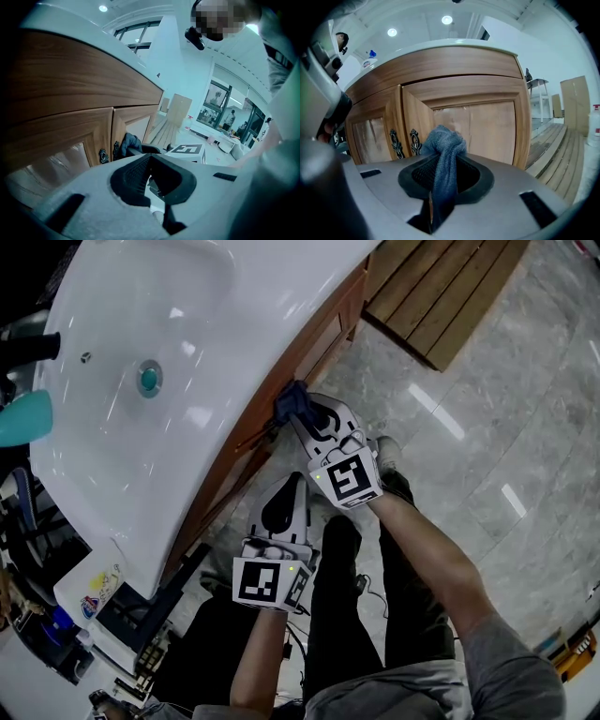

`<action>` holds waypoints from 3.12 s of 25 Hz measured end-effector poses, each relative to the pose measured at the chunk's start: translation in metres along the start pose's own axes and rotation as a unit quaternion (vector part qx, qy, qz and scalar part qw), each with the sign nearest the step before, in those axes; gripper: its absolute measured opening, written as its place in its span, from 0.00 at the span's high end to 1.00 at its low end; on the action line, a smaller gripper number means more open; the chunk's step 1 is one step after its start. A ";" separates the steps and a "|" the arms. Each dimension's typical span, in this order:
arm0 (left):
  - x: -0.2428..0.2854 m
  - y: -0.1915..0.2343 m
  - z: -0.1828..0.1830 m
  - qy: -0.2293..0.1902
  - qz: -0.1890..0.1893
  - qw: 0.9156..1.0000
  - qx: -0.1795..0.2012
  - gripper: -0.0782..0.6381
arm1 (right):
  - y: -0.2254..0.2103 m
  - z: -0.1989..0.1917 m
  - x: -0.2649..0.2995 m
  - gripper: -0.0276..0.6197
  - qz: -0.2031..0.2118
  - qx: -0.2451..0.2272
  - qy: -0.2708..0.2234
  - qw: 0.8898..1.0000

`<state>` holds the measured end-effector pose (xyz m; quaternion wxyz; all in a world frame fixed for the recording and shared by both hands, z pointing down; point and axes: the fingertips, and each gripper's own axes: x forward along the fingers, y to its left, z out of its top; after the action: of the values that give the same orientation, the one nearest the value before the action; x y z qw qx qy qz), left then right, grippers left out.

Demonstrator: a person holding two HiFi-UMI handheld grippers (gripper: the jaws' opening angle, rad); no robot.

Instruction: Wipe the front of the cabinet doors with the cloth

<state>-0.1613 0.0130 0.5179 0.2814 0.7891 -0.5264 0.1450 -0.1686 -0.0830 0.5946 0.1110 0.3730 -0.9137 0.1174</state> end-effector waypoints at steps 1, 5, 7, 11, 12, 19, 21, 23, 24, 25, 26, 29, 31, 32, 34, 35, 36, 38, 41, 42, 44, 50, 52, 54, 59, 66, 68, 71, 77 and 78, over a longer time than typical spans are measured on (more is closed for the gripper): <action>0.003 -0.001 0.001 -0.001 0.001 1.000 -0.001 0.88 | -0.001 0.000 0.000 0.84 0.000 0.001 -0.001 1.000; 0.013 0.000 0.006 0.000 0.008 1.000 -0.003 0.88 | -0.010 0.002 0.001 0.84 0.005 0.010 -0.002 1.000; 0.016 0.002 0.006 0.004 0.011 1.000 -0.002 0.88 | -0.016 0.002 0.001 0.84 0.008 0.010 -0.002 1.000; 0.024 0.002 0.005 0.010 0.018 1.000 -0.004 0.88 | -0.033 0.004 0.001 0.84 0.002 0.019 -0.001 1.000; 0.026 0.000 0.005 0.012 0.018 1.000 -0.004 0.88 | -0.037 0.004 0.000 0.84 0.000 0.021 -0.001 1.000; 0.045 -0.012 0.012 0.022 0.011 1.000 -0.001 0.88 | -0.076 0.009 0.001 0.84 -0.016 0.028 0.003 0.999; 0.051 -0.016 0.015 0.023 0.010 1.000 0.000 0.88 | -0.086 0.011 0.001 0.84 -0.020 0.030 0.003 0.999; 0.057 -0.018 0.018 0.024 0.009 1.000 0.002 0.88 | -0.094 0.012 0.001 0.84 -0.020 0.029 0.003 0.999; 0.060 -0.019 0.019 0.024 0.009 1.000 0.002 0.88 | -0.098 0.012 0.001 0.84 -0.021 0.029 0.003 0.999; 0.063 -0.020 0.021 0.024 0.010 1.000 0.002 0.88 | -0.103 0.012 0.001 0.84 -0.024 0.031 0.003 0.999; 0.066 -0.020 0.022 0.023 0.010 1.000 0.001 0.88 | -0.110 0.013 0.001 0.84 -0.029 0.035 0.002 0.999; 0.073 -0.023 0.025 0.022 0.010 1.000 -0.001 0.88 | -0.131 0.016 0.001 0.84 -0.042 0.038 0.002 0.998; 0.077 -0.026 0.026 0.021 0.008 1.000 0.000 0.88 | -0.138 0.017 0.001 0.84 -0.040 0.028 0.004 0.999; 0.079 -0.027 0.026 0.021 0.007 1.000 0.000 0.88 | -0.141 0.018 0.000 0.84 -0.039 0.025 0.004 0.999; 0.081 -0.030 0.026 0.021 0.005 1.000 0.000 0.88 | -0.147 0.018 -0.002 0.84 -0.043 0.027 0.003 0.999; 0.081 -0.032 0.026 0.021 0.004 1.000 0.000 0.88 | -0.152 0.018 -0.004 0.84 -0.049 0.031 0.003 0.998; 0.081 -0.033 0.027 0.022 0.002 1.000 0.001 0.88 | -0.157 0.018 -0.005 0.84 -0.055 0.034 0.003 0.998; 0.081 -0.034 0.028 0.022 0.001 1.000 0.003 0.88 | -0.166 0.020 -0.007 0.84 -0.064 0.038 0.003 0.997; 0.081 -0.031 0.029 0.021 0.005 1.000 0.001 0.88 | -0.178 0.021 -0.009 0.84 -0.077 0.049 0.001 0.996; 0.081 -0.031 0.029 0.021 0.005 1.000 0.000 0.88 | -0.184 0.021 -0.010 0.84 -0.086 0.055 -0.001 0.995; 0.081 -0.031 0.030 0.021 0.004 1.000 0.000 0.88 | -0.195 0.022 -0.011 0.84 -0.098 0.061 -0.002 0.993; 0.082 -0.032 0.028 0.022 0.002 1.000 -0.003 0.88 | -0.198 0.026 -0.009 0.84 -0.089 0.042 0.004 0.995; 0.083 -0.033 0.028 0.023 0.001 1.000 -0.002 0.88 | -0.198 0.025 -0.008 0.84 -0.088 0.037 0.004 0.995; 0.084 -0.032 0.027 0.024 0.000 1.000 -0.001 0.88 | -0.199 0.024 -0.007 0.84 -0.087 0.035 0.004 0.996; 0.087 -0.027 0.024 0.026 0.004 1.000 -0.003 0.88 | -0.200 0.009 -0.001 0.84 -0.085 0.035 0.017 0.996; 0.094 -0.021 0.020 0.027 0.009 1.000 -0.003 0.88 | -0.203 -0.018 0.007 0.84 -0.086 0.033 0.033 0.995; 0.095 -0.019 0.019 0.028 0.010 1.000 0.000 0.88 | -0.204 -0.025 0.009 0.84 -0.087 0.028 0.036 0.995; 0.095 -0.017 0.016 0.029 0.011 1.000 -0.001 0.88 | -0.206 -0.036 0.013 0.84 -0.088 0.025 0.044 0.995; 0.094 -0.013 0.014 0.030 0.014 0.999 -0.001 0.88 | -0.205 -0.053 0.017 0.84 -0.085 0.017 0.058 0.995; 0.094 -0.013 0.014 0.030 0.015 0.999 -0.001 0.88 | -0.204 -0.054 0.018 0.84 -0.084 0.015 0.060 0.995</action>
<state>-0.1129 -0.0619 0.5526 0.2958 0.7760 -0.5298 0.1718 -0.0308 -0.2201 0.6783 0.1695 0.4421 -0.8690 0.1439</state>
